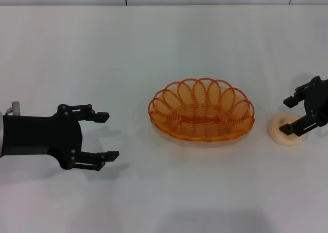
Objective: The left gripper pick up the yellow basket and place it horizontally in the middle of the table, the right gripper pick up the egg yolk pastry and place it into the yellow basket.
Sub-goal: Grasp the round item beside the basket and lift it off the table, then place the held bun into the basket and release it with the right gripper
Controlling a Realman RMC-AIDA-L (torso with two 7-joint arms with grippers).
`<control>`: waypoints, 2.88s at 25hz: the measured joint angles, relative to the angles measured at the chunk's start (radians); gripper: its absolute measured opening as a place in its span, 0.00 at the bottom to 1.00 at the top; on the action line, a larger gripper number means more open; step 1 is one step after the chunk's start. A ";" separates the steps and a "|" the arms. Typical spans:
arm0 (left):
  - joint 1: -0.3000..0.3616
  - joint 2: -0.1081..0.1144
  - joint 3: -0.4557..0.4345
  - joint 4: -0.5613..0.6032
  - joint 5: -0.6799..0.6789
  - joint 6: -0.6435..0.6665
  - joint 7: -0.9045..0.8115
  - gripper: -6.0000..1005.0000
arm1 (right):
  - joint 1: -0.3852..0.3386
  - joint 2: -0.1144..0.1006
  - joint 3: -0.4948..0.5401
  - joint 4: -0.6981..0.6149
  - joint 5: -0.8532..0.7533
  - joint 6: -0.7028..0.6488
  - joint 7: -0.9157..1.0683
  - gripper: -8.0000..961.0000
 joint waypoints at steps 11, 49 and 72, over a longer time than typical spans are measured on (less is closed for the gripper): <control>0.005 -0.001 0.014 0.008 0.003 -0.002 -0.014 0.84 | -0.005 0.004 -0.037 0.005 -0.044 0.018 0.012 0.61; 0.003 -0.002 0.015 0.003 0.003 -0.001 -0.014 0.83 | -0.020 0.058 -0.358 -0.222 0.363 0.130 0.222 0.06; 0.013 0.002 -0.052 -0.097 -0.048 -0.051 0.068 0.83 | -0.287 0.050 -0.083 -0.154 0.578 0.092 -0.099 0.79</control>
